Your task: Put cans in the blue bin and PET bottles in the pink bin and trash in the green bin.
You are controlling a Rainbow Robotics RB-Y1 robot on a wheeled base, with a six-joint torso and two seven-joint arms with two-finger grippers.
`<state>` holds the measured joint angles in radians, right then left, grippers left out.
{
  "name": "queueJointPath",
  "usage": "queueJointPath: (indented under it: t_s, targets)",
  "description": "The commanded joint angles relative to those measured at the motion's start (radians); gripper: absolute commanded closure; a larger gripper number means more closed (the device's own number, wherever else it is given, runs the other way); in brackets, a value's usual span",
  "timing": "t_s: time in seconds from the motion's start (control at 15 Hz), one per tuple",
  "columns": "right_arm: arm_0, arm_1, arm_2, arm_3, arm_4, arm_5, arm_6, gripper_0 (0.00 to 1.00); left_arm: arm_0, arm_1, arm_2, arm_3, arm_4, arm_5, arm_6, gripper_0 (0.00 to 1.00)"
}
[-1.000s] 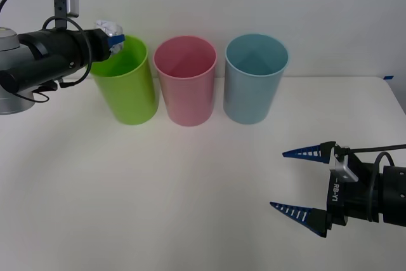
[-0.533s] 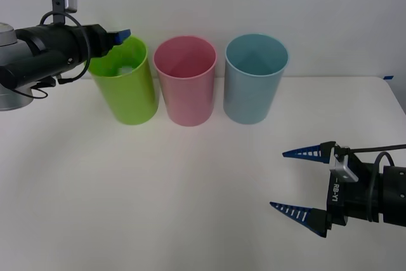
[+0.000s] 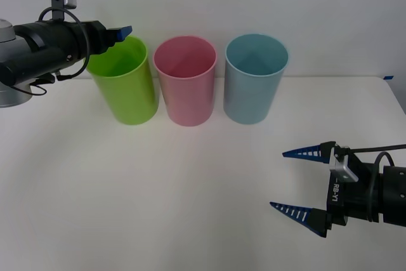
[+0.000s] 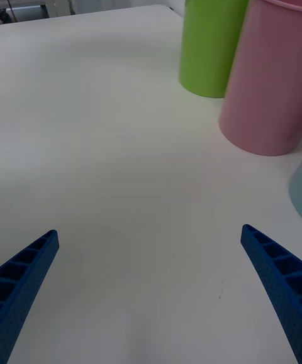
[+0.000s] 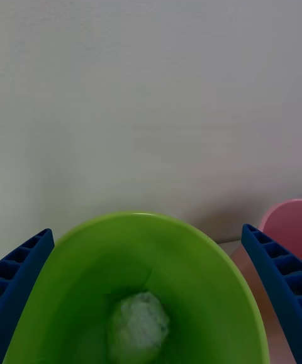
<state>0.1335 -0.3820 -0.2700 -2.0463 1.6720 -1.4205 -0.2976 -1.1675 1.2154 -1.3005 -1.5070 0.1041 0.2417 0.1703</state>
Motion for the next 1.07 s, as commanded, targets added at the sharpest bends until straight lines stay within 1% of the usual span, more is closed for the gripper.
queueJointPath:
  t_s: [0.07,0.13,0.27,0.4,0.53,0.6,0.73,0.8,0.93,1.07]
  targets:
    - [0.000,0.000,0.000,0.000,0.000,0.000,0.000,0.00,-0.006,0.009,0.027,0.002,-0.010,-0.027,-0.003,0.00]
    - [0.000,0.000,0.000,0.000,0.000,0.000,0.000,0.00,-0.006,0.009,0.041,0.005,-0.018,-0.039,-0.003,0.00]
    - [0.000,0.000,0.000,0.000,0.000,0.000,0.000,0.00,-0.003,0.009,0.083,0.045,-0.024,-0.121,-0.005,0.00]
    - [0.000,0.000,0.000,0.000,0.000,0.000,0.000,0.00,-0.003,0.006,0.118,0.077,-0.024,-0.163,-0.011,0.00]
    - [0.000,0.000,0.000,0.000,0.000,0.000,0.000,0.00,0.006,0.009,0.161,0.122,-0.026,-0.232,-0.026,0.00]
    - [0.000,0.000,0.000,0.000,0.000,0.000,0.000,0.00,0.023,0.013,0.199,0.133,-0.026,-0.266,-0.031,0.00]
    - [0.000,0.000,0.000,0.000,0.000,0.000,0.000,0.00,0.089,0.010,0.319,0.134,-0.050,-0.311,-0.043,0.00]
    - [0.000,0.000,0.000,0.000,0.000,0.000,0.000,0.00,0.112,0.013,0.354,0.131,-0.069,-0.341,-0.046,0.00]
    - [0.000,0.000,0.000,0.000,0.000,0.000,0.000,0.00,0.152,0.032,0.402,0.113,-0.069,-0.397,-0.054,0.00]
    - [0.000,0.000,0.000,0.000,0.000,0.000,0.000,0.00,0.213,0.039,0.484,0.096,-0.084,-0.441,-0.072,0.00]
